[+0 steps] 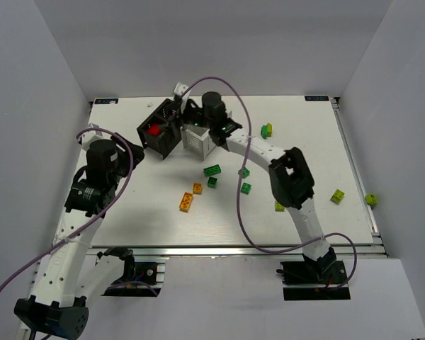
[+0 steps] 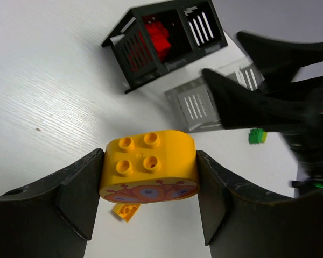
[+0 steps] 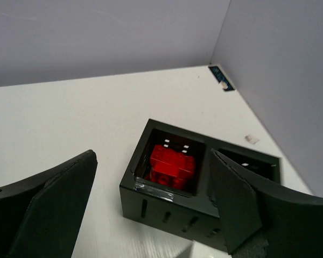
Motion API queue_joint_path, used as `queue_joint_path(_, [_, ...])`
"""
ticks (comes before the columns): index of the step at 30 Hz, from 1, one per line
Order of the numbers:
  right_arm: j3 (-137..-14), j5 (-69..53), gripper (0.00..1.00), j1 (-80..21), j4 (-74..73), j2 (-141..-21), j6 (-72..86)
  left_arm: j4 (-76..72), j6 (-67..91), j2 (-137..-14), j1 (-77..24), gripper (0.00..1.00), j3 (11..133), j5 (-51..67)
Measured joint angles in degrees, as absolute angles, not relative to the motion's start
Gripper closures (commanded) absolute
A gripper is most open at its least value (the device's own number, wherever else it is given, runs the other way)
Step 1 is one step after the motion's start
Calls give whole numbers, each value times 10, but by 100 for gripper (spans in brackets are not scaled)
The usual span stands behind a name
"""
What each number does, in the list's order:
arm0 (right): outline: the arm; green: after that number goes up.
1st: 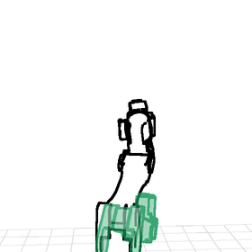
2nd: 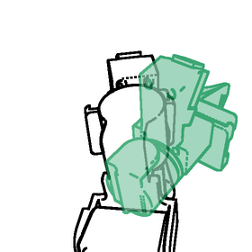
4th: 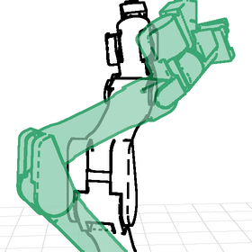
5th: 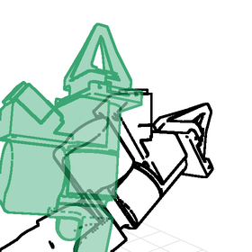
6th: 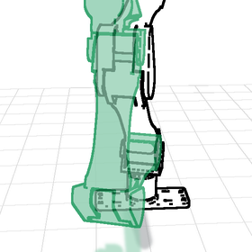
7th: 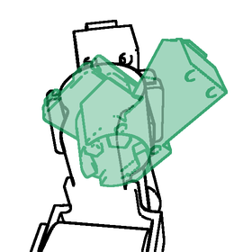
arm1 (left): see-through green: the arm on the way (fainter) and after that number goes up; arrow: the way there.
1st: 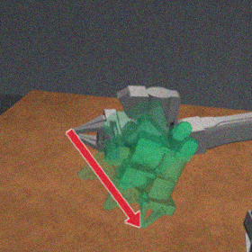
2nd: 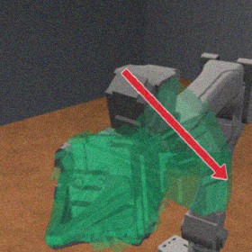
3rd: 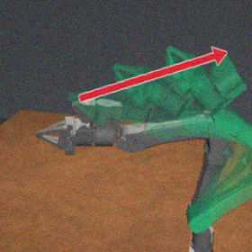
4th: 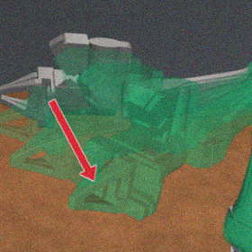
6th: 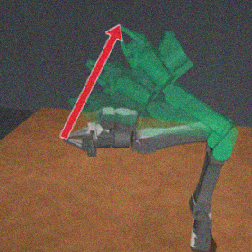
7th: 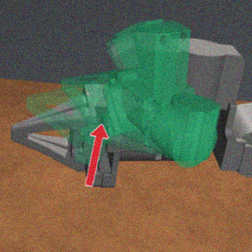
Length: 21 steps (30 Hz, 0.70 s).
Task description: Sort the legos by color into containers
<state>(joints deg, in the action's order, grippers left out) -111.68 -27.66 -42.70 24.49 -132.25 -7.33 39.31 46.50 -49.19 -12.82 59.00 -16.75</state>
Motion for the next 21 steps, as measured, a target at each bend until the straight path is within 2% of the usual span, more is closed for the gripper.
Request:
queue_joint_path(2, [-1099, -305, 11, -411, 224, -1274, -82, 371, 465, -495, -128, 100, 575, -145])
queue_joint_path(5, [-1043, -373, 30, -373, 209, -1183, -92, 339, 463, -504, -128, 100, 557, -112])
queue_joint_path(6, [-1023, -400, 48, -356, 206, -1155, -93, 332, 463, -508, -128, 100, 554, -103])
queue_joint_path(8, [-989, -451, 69, -321, 195, -1106, -91, 312, 463, -521, -128, 100, 547, -79])
queue_joint_path(9, [-976, -471, 90, -305, 188, -1086, -91, 304, 463, -528, -128, 100, 545, -69])
queue_joint_path(10, [-963, -490, 100, -285, 174, -1069, -88, 294, 463, -536, -128, 100, 543, -58])
queue_joint_path(13, [-899, -521, 100, -239, 125, -1014, -94, 269, 462, -561, -128, 100, 541, -28])
queue_joint_path(16, [-806, -524, 94, -229, 40, -958, -114, 235, 455, -608, -128, 100, 547, 20])
queue_joint_path(17, [-756, -522, 91, -222, 6, -917, -122, 230, 452, -624, -129, 100, 558, 25])
queue_joint_path(21, [-677, -520, 75, -174, -31, -802, -130, 207, 434, -707, -133, 100, 597, 49])
